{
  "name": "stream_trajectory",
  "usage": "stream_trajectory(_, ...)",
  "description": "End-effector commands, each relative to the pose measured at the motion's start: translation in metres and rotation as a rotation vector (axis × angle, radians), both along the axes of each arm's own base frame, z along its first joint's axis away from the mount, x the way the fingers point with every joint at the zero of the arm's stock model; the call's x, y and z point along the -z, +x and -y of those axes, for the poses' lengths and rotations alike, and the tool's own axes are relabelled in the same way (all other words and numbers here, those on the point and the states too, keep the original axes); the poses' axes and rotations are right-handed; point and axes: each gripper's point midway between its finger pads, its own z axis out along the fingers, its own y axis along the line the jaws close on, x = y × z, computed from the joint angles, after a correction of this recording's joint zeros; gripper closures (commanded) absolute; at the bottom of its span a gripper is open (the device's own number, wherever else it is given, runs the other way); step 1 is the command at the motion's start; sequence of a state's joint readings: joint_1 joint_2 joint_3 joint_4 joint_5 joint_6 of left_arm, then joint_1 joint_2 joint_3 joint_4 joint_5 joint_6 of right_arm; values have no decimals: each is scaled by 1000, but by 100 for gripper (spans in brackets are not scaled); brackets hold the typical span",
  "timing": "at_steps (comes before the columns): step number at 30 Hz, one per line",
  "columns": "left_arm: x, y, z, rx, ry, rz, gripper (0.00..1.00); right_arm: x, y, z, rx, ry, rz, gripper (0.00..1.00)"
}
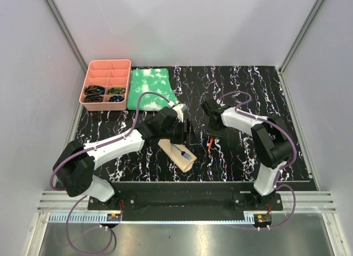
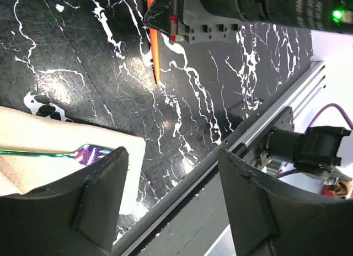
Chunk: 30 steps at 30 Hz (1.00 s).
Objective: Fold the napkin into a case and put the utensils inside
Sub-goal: Pick up the spoon from the center of the board, then pass from the right arm to the left
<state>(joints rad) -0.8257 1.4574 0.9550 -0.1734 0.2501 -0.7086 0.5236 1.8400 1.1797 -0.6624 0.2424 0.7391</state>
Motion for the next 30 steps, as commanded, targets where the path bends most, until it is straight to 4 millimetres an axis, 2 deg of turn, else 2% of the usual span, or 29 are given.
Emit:
stream_trajectory(1,-12,3,7,41,-26,47,29,-53,6,-25,-36,202,170,100)
stream_trajectory(3,-12,1,11,62,-41,33,28,-77,4,-42,-47,340,223,100)
stream_trajectory(5,-10,2,14,66,-40,21,28,-101,-5,-50,-25,457,272,100)
stream_trajectory(6,-10,2,18,74,-49,17,27,-114,-13,-61,-43,546,288,100)
stream_trajectory(9,-9,4,20,71,-38,1,26,-136,-20,-77,-33,693,309,100)
stream_trajectory(15,-19,5,22,57,-76,11,27,-148,-40,-97,-75,780,285,100)
stream_trajectory(17,-19,5,23,54,-78,4,32,-152,-48,-108,-99,806,279,100)
stream_trajectory(18,-17,5,23,51,-76,-3,38,-153,-51,-110,-108,808,277,100)
stream_trajectory(19,-17,5,23,45,-81,-6,59,-154,-54,-113,-121,813,273,100)
stream_trajectory(21,-10,2,18,41,-57,-25,83,-154,-60,-113,-135,822,265,100)
stream_trajectory(22,-9,2,15,42,-44,-23,91,-156,-61,-111,-151,818,283,100)
stream_trajectory(23,-4,-1,12,47,-30,-34,99,-157,-60,-108,-158,803,304,96)
stream_trajectory(24,-5,-2,7,52,-26,-38,100,-165,-61,-105,-184,801,337,82)
stream_trajectory(26,-4,-13,1,105,-29,-50,100,-167,-70,-100,-370,746,354,52)
stream_trajectory(27,-9,-19,-3,124,-33,-53,100,-176,-65,-94,-418,715,375,47)
stream_trajectory(29,-12,-34,-8,200,-39,-55,100,-172,-73,-81,-568,621,362,39)
stream_trajectory(30,-13,-43,-13,226,-31,-70,100,-179,-66,-74,-636,572,398,39)
